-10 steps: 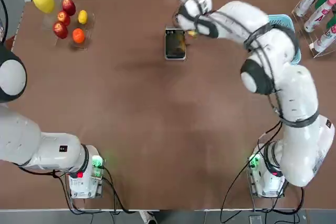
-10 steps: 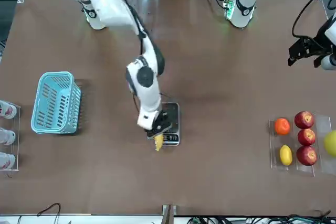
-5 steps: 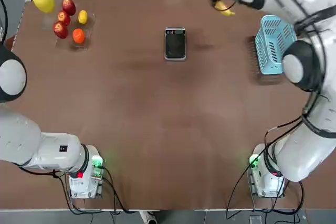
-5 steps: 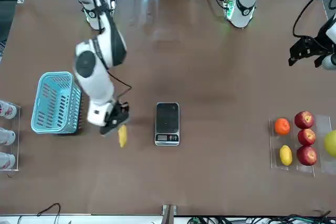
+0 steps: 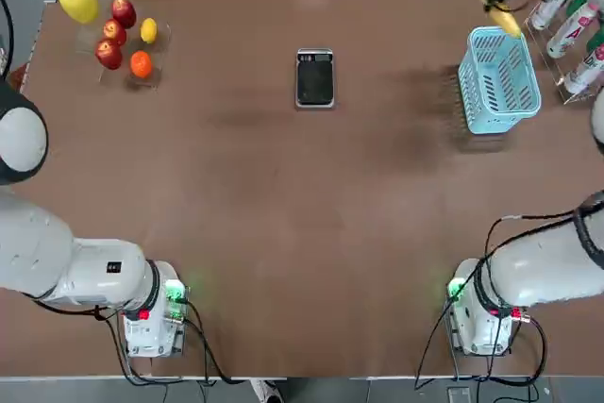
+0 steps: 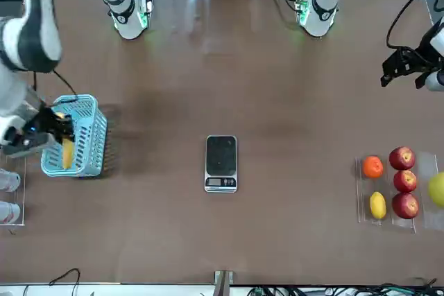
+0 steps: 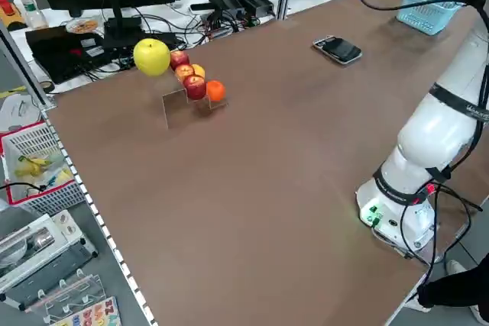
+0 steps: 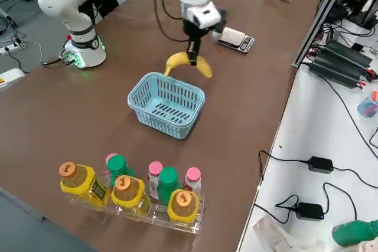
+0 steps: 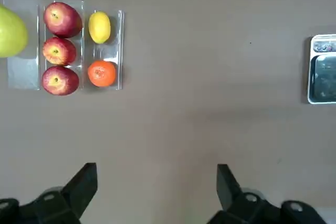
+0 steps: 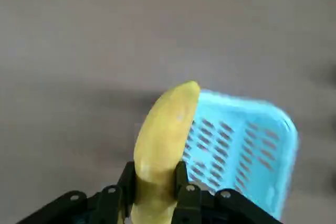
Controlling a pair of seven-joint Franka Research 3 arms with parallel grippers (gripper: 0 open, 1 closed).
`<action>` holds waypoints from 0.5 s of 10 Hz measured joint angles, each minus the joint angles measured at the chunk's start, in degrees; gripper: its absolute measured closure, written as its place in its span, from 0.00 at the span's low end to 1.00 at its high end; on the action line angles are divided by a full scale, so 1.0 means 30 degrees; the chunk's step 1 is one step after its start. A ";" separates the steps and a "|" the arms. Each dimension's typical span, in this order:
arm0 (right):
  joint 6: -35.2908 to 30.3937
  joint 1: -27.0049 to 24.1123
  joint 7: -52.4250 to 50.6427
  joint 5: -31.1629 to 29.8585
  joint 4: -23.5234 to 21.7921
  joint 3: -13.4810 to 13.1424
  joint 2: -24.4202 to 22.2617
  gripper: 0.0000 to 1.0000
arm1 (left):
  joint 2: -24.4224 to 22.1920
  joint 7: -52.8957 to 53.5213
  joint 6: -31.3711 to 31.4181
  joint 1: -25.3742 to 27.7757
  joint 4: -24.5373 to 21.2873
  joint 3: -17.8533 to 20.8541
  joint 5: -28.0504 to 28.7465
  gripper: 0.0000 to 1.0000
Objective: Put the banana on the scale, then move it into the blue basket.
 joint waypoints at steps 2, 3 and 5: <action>0.1254 -0.1415 -0.0011 -0.0002 -0.1736 0.0050 -0.0034 0.65 | -0.0008 0.0000 0.0000 0.0007 0.0012 0.0000 0.0000 0.00; 0.2066 -0.1635 0.0006 0.0000 -0.2470 0.0074 -0.0008 0.65 | -0.0011 0.0000 0.0000 0.0008 0.0020 0.0002 0.0000 0.00; 0.3005 -0.1688 0.0196 0.0005 -0.3379 0.0198 0.0068 0.64 | -0.0013 0.0000 0.0000 0.0012 0.0027 0.0007 0.0000 0.00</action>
